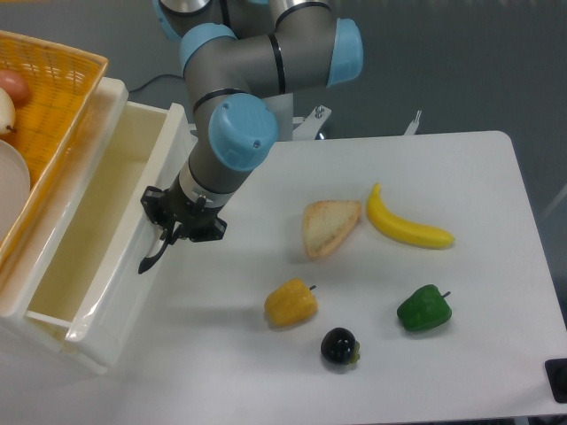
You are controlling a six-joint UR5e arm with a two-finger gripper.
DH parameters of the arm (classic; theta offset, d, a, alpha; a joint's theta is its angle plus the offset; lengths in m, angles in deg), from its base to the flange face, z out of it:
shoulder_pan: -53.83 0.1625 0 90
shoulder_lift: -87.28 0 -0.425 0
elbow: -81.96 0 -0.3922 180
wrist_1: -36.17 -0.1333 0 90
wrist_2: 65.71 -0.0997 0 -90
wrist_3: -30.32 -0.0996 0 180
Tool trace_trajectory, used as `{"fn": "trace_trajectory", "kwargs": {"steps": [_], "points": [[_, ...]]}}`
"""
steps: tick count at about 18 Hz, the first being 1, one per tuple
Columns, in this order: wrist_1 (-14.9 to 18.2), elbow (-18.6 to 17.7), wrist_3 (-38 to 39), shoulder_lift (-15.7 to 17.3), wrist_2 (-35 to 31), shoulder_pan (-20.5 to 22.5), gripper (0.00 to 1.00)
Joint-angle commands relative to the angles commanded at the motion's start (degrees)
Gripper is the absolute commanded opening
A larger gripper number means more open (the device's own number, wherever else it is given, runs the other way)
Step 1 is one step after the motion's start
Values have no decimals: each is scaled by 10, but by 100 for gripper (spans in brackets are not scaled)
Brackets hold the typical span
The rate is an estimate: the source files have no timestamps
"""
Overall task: Slide open the top white drawer
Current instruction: 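Pull the upper drawer outward from the cabinet with the gripper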
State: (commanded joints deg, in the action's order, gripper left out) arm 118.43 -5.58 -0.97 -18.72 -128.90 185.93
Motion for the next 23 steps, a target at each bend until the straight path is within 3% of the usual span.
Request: {"fn": "trace_trajectory", "kwargs": {"steps": [23], "points": [[-1,8,-2,-3,0,30,21]]}}
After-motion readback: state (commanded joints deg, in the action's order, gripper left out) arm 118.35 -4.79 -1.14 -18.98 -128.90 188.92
